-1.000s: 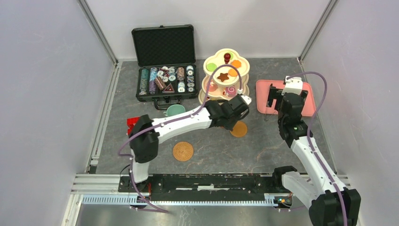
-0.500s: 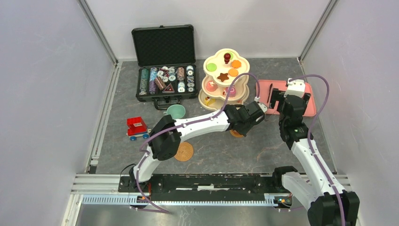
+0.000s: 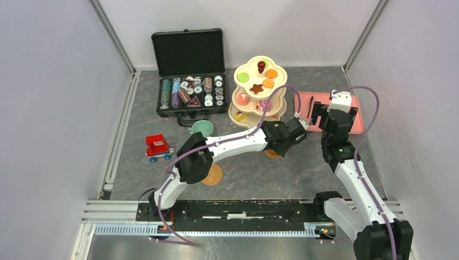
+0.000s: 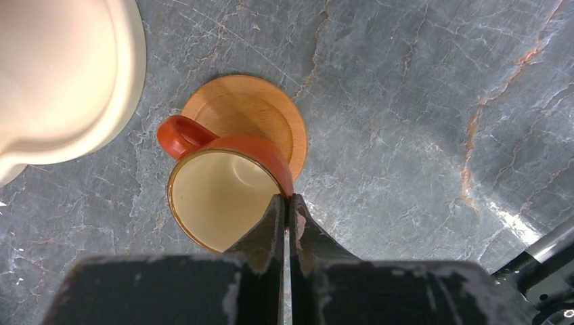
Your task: Serve the afternoon tea
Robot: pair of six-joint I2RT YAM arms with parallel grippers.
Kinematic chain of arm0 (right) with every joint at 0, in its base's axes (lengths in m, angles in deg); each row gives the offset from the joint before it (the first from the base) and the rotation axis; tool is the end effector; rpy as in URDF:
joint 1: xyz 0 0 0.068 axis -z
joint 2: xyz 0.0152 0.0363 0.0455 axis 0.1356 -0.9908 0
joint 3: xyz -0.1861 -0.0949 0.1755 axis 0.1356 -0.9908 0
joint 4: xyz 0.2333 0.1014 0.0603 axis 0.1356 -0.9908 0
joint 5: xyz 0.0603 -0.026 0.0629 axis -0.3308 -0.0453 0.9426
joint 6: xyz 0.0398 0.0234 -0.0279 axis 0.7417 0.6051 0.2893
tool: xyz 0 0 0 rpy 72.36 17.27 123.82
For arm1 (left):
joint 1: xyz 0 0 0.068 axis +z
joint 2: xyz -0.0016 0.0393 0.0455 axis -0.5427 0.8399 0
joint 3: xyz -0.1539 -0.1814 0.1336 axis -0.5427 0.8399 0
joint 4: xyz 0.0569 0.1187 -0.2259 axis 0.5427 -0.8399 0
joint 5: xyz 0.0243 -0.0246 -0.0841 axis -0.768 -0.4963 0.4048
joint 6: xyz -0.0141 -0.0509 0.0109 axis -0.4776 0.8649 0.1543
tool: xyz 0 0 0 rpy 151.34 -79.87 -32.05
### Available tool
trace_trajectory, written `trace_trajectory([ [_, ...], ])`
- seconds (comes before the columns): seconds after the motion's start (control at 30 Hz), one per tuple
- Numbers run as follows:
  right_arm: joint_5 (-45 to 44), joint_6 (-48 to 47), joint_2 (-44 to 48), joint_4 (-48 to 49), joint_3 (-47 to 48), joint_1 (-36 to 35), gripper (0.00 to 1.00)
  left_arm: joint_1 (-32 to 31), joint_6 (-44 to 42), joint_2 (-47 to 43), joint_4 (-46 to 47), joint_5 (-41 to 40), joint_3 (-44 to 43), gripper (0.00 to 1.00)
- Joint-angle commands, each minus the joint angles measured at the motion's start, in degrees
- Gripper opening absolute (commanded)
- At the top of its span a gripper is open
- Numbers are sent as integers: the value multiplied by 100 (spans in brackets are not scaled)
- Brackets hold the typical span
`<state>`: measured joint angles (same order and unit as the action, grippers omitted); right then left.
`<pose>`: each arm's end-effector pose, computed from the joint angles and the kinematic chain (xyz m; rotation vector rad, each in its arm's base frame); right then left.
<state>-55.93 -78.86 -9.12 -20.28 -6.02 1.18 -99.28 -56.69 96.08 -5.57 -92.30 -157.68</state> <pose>0.2075 0.0084 0.2832 0.2586 1.8119 -0.2995 0.2017 -0.4433 0.2249 1.0639 2.3391 -0.2716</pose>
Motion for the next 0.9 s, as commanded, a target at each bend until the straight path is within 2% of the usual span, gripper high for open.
trace_trajectory([
  [0.0,-36,-54,39,269,-79,33,98,-30,-267,25,80,-208,-311,3],
  [0.5,73,-37,-27,321,-116,81,98,-31,-374,219,71,-329,-444,9],
  [0.87,145,-28,-15,320,-129,132,98,-32,-315,137,-17,-319,-534,32],
])
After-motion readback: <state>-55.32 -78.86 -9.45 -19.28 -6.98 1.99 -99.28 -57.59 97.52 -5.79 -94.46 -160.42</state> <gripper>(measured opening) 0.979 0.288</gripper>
